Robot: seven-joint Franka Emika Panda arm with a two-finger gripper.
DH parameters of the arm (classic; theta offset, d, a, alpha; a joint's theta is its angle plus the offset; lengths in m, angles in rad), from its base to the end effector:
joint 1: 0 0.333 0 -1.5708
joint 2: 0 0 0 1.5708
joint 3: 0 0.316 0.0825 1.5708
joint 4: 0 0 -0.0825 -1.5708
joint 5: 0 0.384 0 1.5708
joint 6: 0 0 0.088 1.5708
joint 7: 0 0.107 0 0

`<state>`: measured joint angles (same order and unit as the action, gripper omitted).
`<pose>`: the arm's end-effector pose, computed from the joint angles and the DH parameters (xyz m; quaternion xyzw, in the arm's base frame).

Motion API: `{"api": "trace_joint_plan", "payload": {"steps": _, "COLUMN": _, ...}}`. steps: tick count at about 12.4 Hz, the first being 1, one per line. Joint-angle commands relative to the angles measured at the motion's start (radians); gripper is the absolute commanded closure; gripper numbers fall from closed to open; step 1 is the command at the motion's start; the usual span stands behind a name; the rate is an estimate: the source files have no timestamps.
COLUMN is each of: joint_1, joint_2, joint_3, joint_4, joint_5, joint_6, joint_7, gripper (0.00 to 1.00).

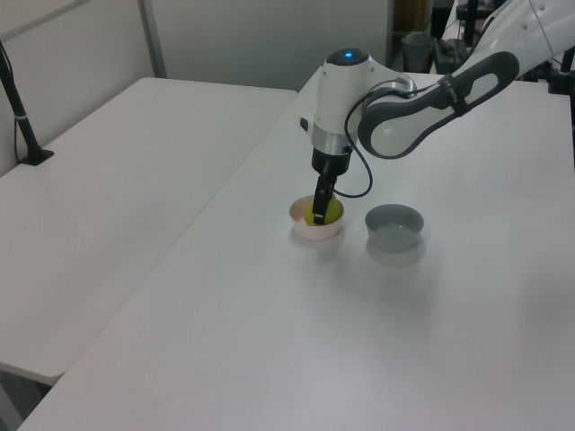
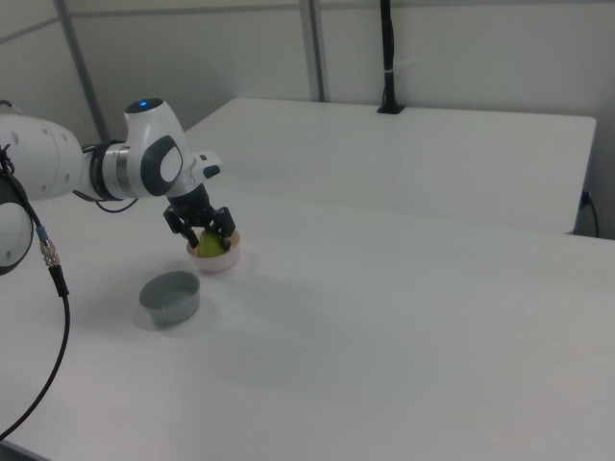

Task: Pick up a pear from the bowl
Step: 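Lower the gripper around the pear and close the fingers on it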

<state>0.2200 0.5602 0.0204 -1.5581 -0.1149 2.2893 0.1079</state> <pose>0.6942 0.1652 0.3371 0.9907 0.0977 0.0912 0.0256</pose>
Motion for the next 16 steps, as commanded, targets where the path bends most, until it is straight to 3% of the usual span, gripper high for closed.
{"api": "trace_joint_plan", "payload": {"steps": 1, "joint_1": 0.021, "joint_2": 0.015, "joint_3": -0.011, "joint_4": 0.009, "joint_5": -0.028, "joint_6": 0.016, "joint_7": 0.027, "gripper": 0.24}}
{"api": "trace_joint_plan", "payload": {"steps": 4, "joint_1": 0.019, "joint_2": 0.015, "joint_3": -0.011, "joint_4": 0.007, "joint_5": -0.034, "joint_6": 0.016, "joint_7": 0.027, "gripper": 0.54}}
{"api": "trace_joint_plan", "payload": {"steps": 5, "joint_1": 0.019, "joint_2": 0.015, "joint_3": -0.011, "joint_4": 0.007, "joint_5": -0.034, "joint_6": 0.016, "joint_7": 0.026, "gripper": 0.59}}
{"api": "trace_joint_plan", "payload": {"steps": 9, "joint_1": 0.015, "joint_2": 0.000, "joint_3": -0.011, "joint_4": 0.009, "joint_5": -0.035, "joint_6": 0.009, "joint_7": 0.018, "gripper": 0.69}}
{"api": "trace_joint_plan", "payload": {"steps": 16, "joint_1": 0.012, "joint_2": -0.075, "joint_3": -0.010, "joint_4": 0.010, "joint_5": -0.023, "joint_6": -0.085, "joint_7": 0.018, "gripper": 0.69}}
